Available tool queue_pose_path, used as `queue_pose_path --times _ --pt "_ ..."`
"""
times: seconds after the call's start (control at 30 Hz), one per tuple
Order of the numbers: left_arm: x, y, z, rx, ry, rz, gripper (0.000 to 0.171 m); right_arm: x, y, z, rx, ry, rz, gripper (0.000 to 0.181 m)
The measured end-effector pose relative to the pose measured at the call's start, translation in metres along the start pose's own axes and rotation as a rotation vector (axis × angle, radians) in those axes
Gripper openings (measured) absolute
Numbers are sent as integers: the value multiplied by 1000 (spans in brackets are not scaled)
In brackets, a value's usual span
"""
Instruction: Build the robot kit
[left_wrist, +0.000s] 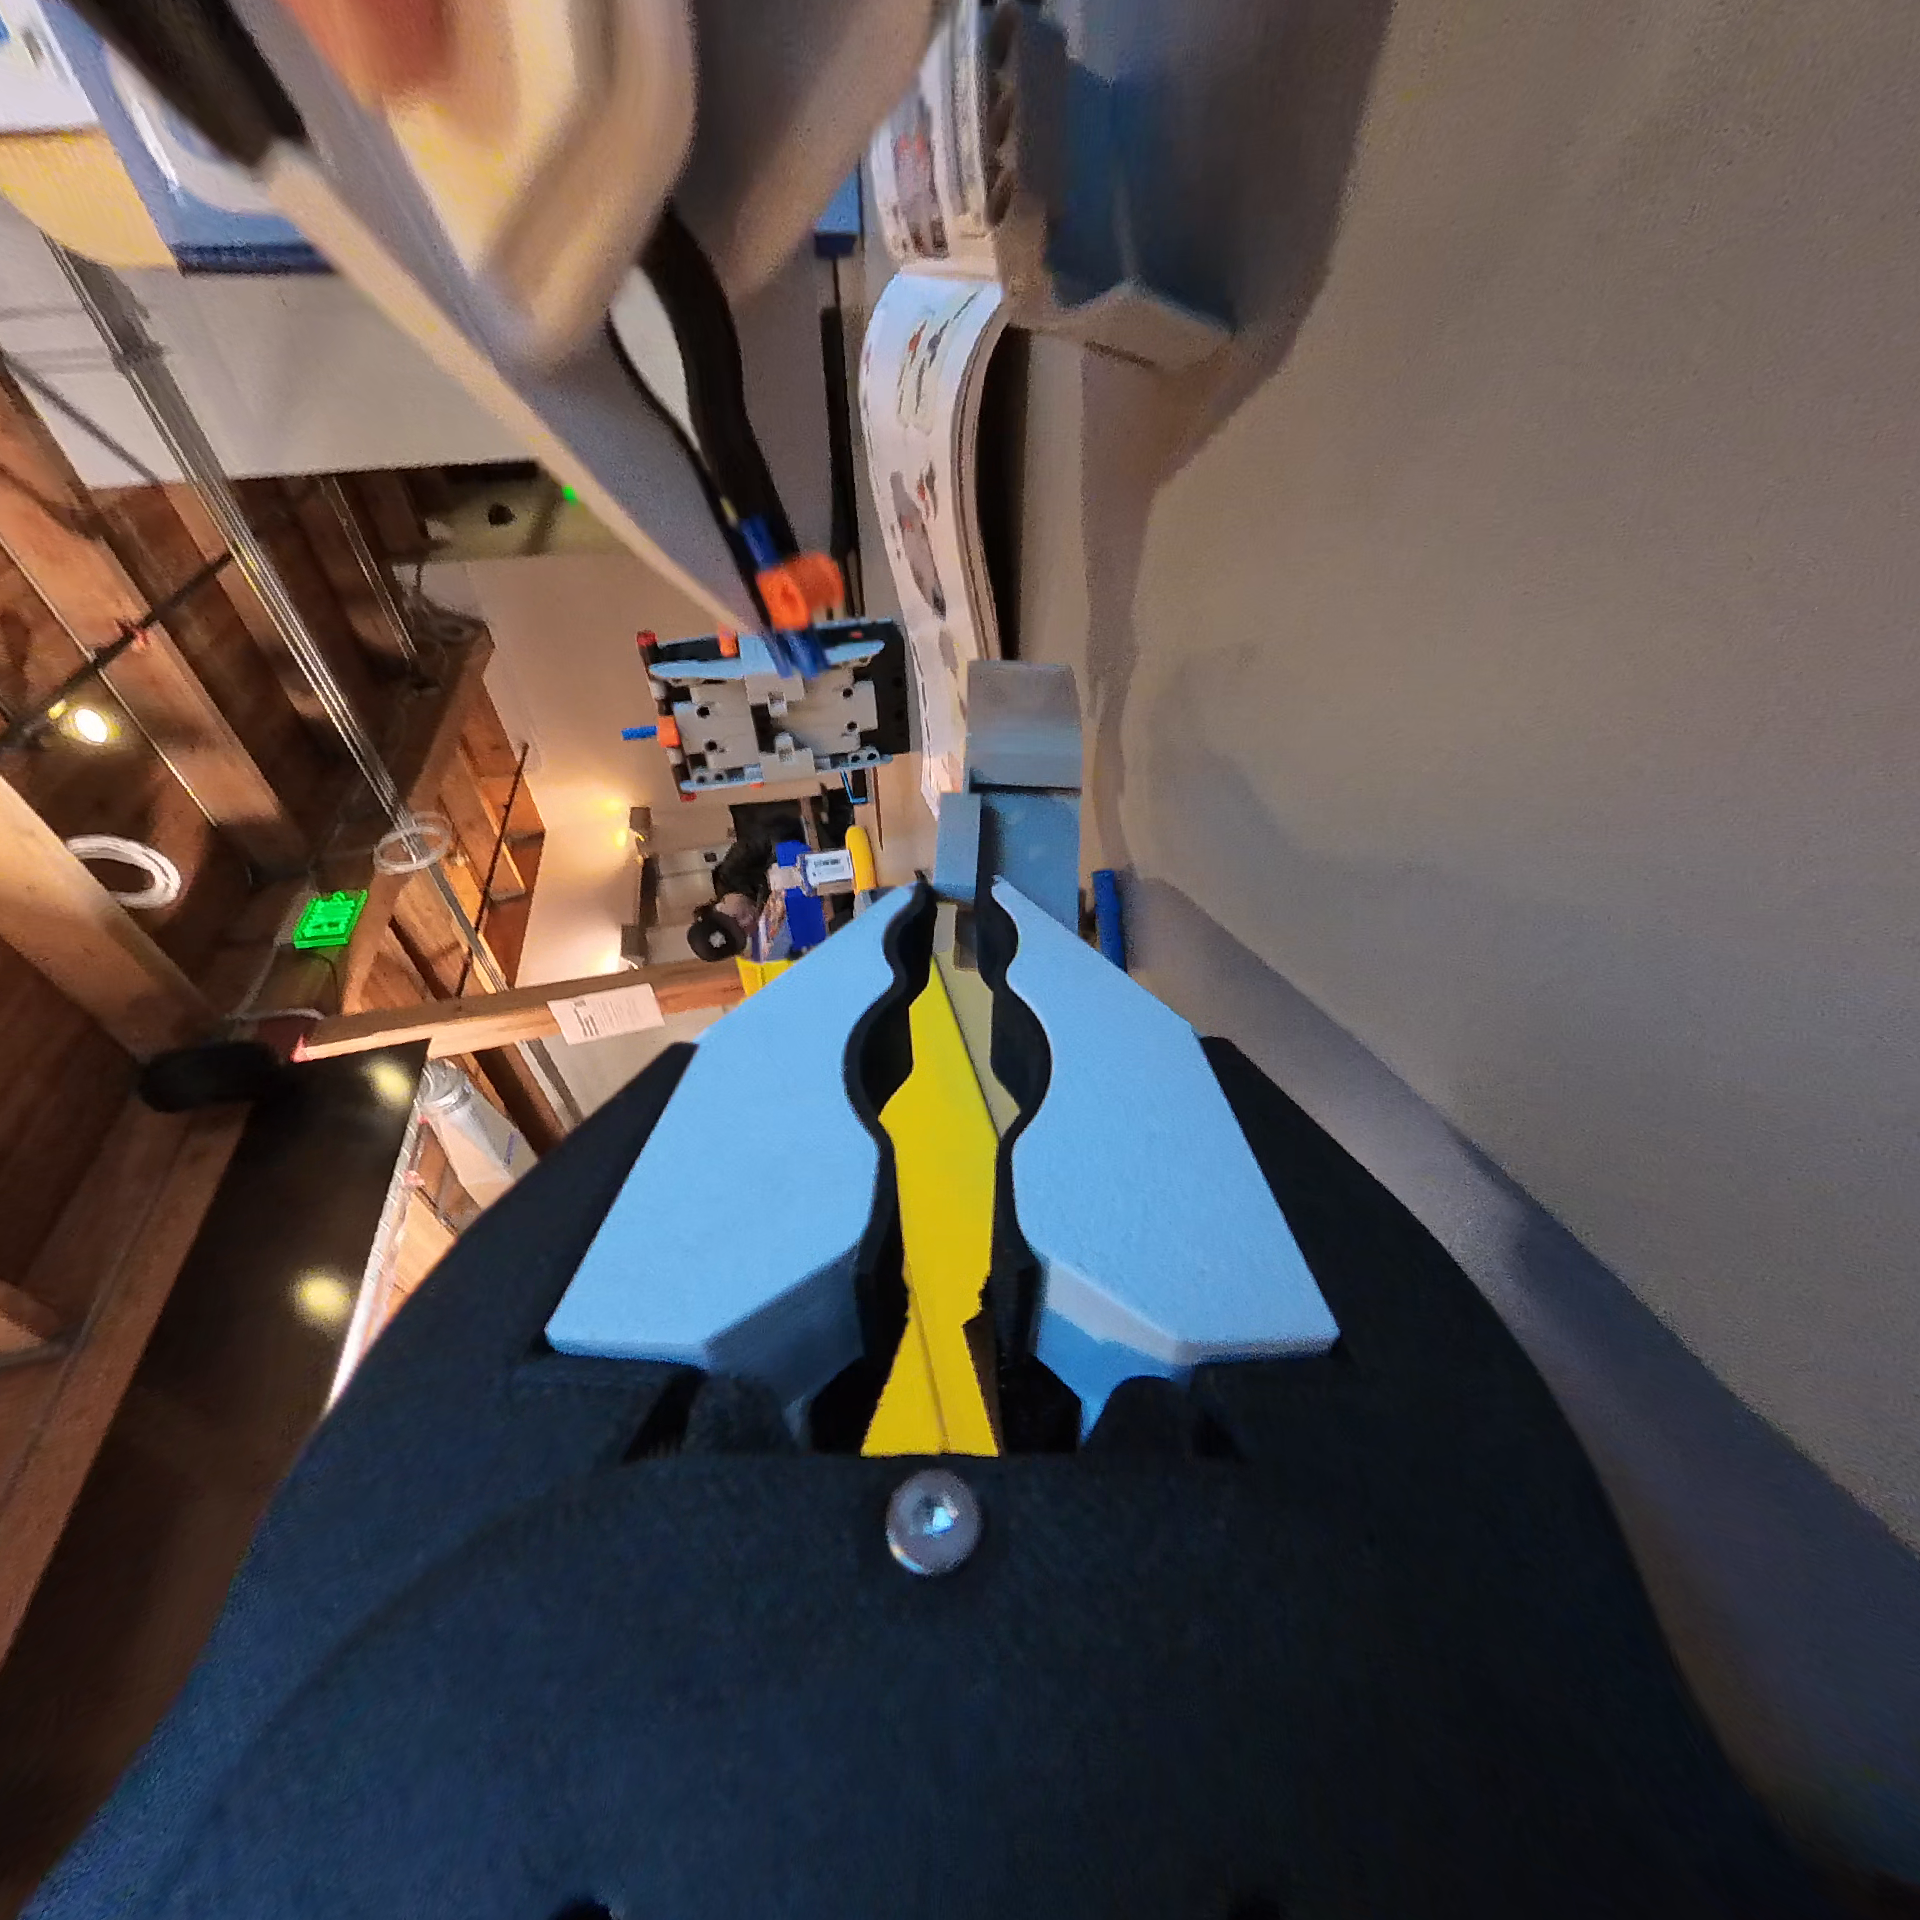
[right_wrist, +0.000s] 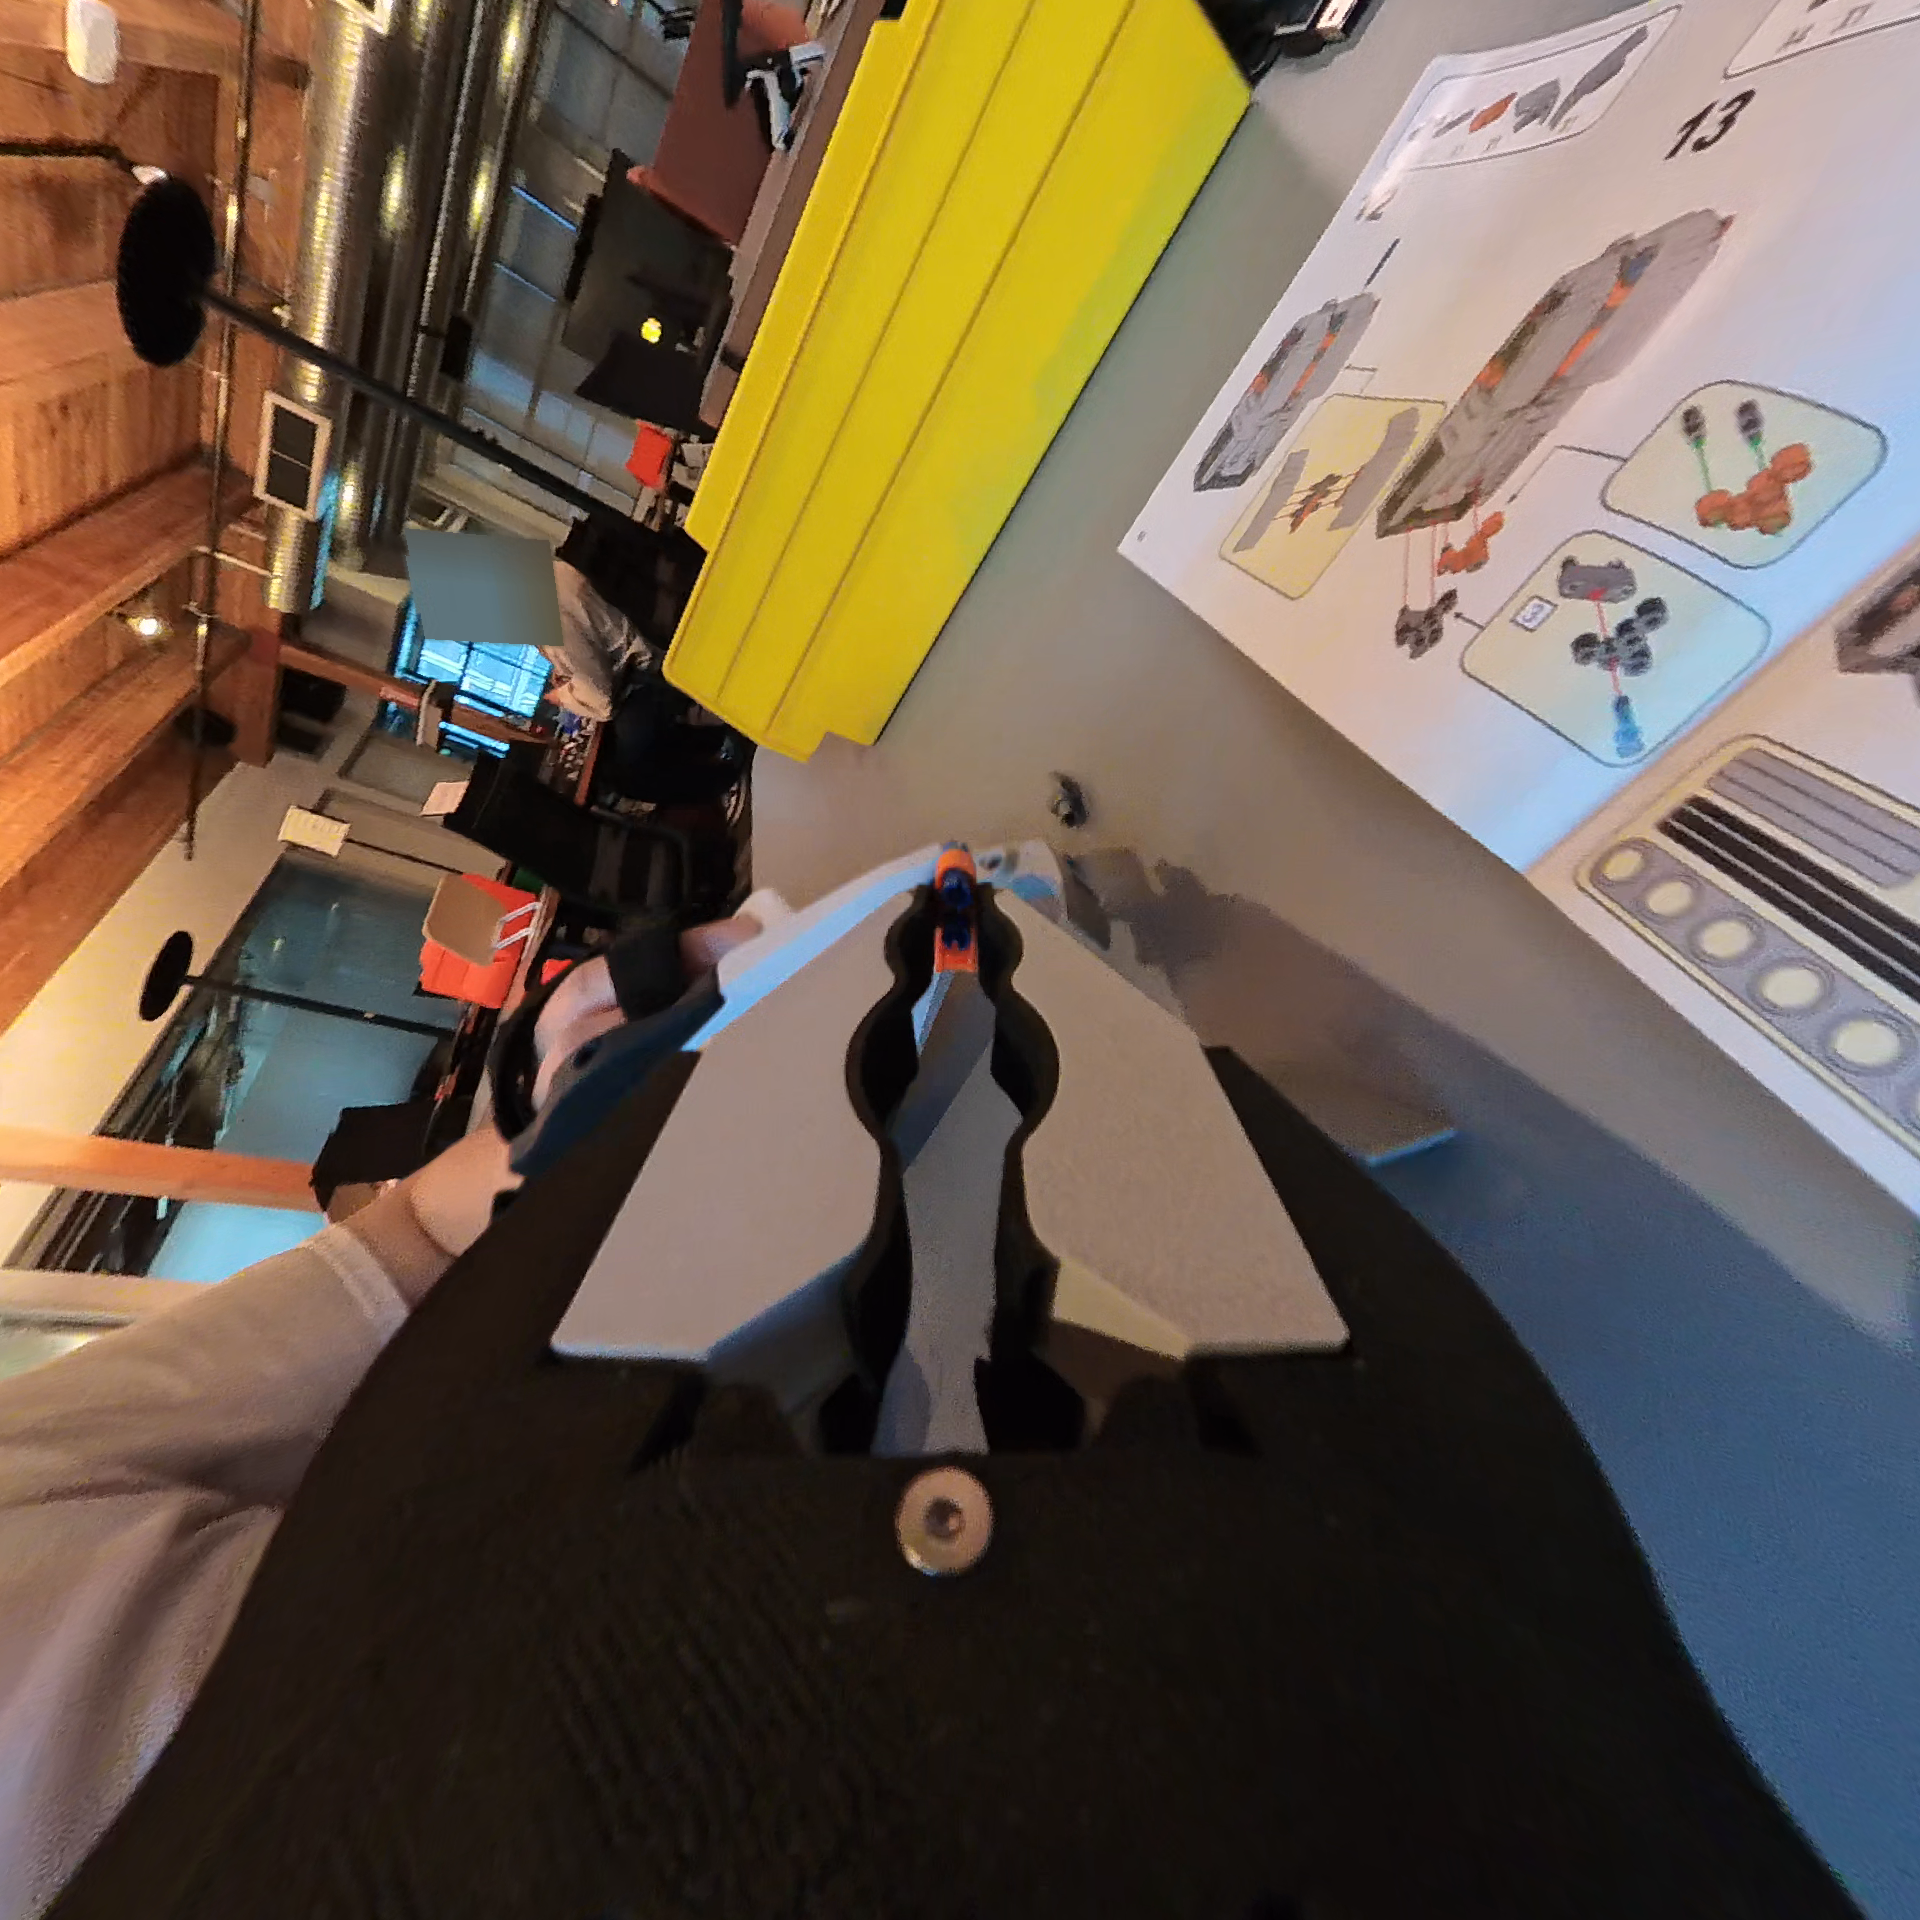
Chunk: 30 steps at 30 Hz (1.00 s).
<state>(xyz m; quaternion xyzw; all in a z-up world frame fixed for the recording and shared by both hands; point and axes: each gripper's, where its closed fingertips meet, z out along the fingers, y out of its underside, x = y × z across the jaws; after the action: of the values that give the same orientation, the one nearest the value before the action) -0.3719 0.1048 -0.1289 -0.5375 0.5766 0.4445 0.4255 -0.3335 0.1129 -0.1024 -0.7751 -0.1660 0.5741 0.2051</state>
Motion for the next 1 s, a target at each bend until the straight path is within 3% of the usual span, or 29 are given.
queue_pose_path --times 0.23,0.63,0.77,0.9,1.0 --pt "8 -14 -1 39 -4 103 6 -1 14 28 -62 90 -84 6" --pt "14 -9 -12 51 133 -31 23 13 34 23 -130 153 -127 6" --pt "20 -3 -27 92 337 -238 23 14 39 21 -147 132 -103 6" --pt "24 -2 -35 119 702 -598 28 16 39 18 -144 134 -102 6" --pt "20 -4 -28 186 944 -731 35 16 39 16 -144 137 -102 6"
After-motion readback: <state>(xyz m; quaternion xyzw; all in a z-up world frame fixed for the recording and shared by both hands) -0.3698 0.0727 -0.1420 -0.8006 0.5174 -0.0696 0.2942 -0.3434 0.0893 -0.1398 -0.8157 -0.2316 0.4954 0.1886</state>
